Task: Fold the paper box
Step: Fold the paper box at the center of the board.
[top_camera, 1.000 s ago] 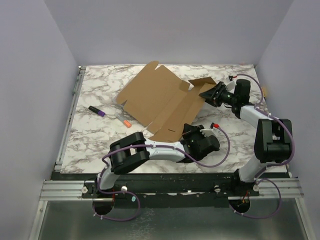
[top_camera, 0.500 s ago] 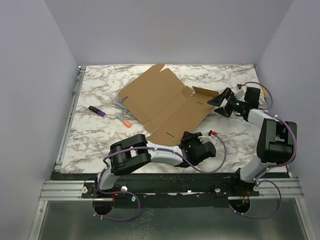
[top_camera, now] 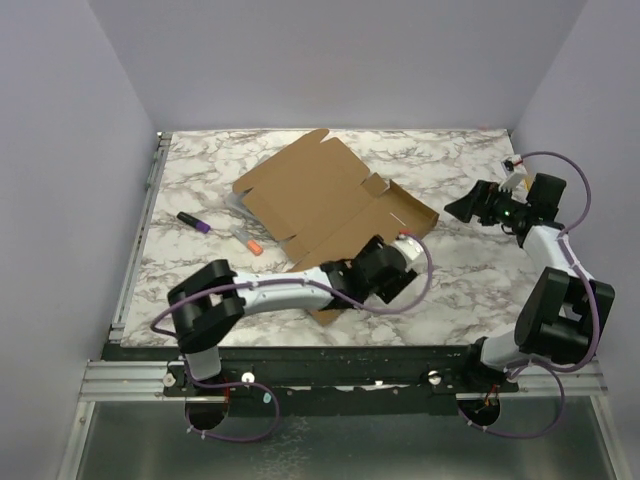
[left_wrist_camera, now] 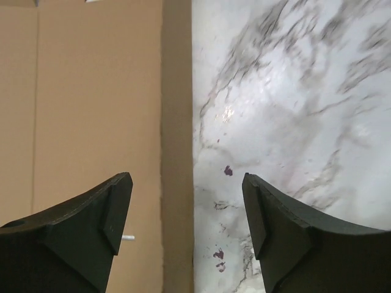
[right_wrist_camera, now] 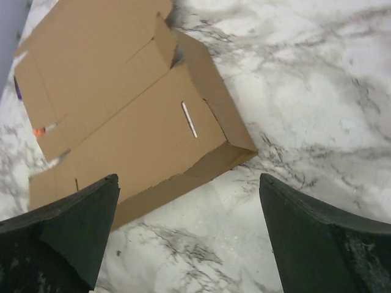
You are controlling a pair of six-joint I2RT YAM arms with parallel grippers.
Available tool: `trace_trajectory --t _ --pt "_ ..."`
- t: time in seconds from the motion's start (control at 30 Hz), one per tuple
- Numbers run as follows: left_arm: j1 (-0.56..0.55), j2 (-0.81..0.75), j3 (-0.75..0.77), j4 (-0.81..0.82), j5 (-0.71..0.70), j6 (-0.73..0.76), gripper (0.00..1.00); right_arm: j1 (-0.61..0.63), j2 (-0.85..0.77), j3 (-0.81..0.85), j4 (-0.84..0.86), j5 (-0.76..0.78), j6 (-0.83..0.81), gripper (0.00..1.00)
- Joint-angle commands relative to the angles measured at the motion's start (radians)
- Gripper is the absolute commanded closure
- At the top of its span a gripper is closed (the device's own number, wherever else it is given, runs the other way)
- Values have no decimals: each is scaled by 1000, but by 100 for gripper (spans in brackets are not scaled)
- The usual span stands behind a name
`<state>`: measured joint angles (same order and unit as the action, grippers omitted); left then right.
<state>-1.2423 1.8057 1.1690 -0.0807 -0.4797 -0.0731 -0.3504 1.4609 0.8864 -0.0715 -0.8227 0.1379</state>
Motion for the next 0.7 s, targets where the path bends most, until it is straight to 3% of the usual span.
trace_trajectory --t 0.0,0.1,0.23,0.47,0.67 --pt "205 -126 -32 -22 459 -181 21 -1 -52 56 -112 -244 -434 0" --pt "304 -131 -36 -21 603 -237 21 -2 -28 85 -154 -245 -527 0" --pt "306 -126 -17 -15 633 -236 20 0 52 135 -296 -273 -577 12" --pt "292 -68 35 -10 696 -161 20 0 142 196 -517 -310 -843 13" --pt "271 35 93 -13 628 -130 22 9 250 291 -672 -304 -985 15"
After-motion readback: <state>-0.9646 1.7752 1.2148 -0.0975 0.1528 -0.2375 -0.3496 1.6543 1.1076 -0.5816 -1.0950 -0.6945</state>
